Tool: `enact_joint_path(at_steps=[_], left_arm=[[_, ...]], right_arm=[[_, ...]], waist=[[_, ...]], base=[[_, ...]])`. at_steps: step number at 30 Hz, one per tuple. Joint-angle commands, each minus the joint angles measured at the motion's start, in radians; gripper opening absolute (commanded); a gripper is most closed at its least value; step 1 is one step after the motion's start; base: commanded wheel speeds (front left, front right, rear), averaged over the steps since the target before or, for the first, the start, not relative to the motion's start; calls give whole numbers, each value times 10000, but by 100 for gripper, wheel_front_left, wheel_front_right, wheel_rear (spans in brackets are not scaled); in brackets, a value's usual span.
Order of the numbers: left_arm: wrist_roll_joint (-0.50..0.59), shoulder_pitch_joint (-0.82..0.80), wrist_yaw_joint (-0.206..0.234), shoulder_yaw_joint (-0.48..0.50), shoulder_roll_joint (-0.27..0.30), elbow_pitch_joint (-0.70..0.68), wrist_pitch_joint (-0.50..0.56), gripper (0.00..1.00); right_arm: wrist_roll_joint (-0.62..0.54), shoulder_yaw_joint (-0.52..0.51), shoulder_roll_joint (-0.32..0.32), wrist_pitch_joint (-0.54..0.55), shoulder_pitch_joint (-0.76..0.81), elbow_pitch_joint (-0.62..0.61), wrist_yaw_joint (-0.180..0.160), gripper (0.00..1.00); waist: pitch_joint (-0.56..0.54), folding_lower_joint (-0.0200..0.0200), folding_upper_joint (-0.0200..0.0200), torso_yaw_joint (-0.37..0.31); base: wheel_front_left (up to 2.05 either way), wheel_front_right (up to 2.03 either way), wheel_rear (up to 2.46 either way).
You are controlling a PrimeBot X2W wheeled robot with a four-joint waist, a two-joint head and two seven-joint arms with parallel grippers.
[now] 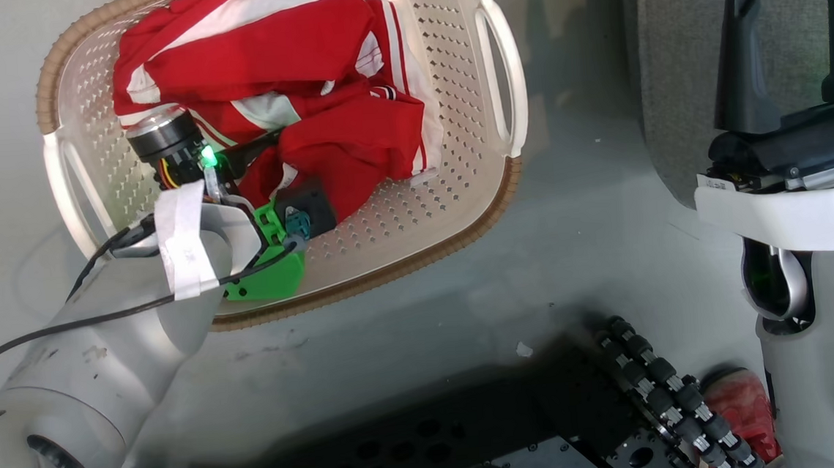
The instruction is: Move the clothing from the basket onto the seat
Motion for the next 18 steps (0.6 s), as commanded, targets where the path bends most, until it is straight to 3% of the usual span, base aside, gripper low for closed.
enact_joint_path(at_steps=[1, 4, 5, 7, 18], left_arm=[[121, 132, -24, 8, -21, -18, 4, 100], [309, 229, -24, 8, -17, -150, 3, 100], [369, 245, -24, 7, 2, -216, 4, 53], [453, 274, -24, 6, 26, -291, 3, 0], [219, 794, -24, 10, 65, -1040, 0, 0]], right_arm=[[54, 35, -18, -29, -18, -43, -3, 100], [78, 106, -15, -29, -29, -21, -3, 100], [86, 137, -15, -29, -48, -3, -3, 100], [101, 188, -17, -29, -102, 28, -3, 100], [308, 295, -17, -29, -199, 373, -3, 100]], waist=[[1, -1, 0, -48], [-16, -1, 0, -93], [-24, -1, 0, -109], [-49, -1, 0, -135], [-1214, -1, 0, -20]], base=[[0, 0, 0], [0, 0, 0], [0, 0, 0], [0, 0, 0], [0, 0, 0]])
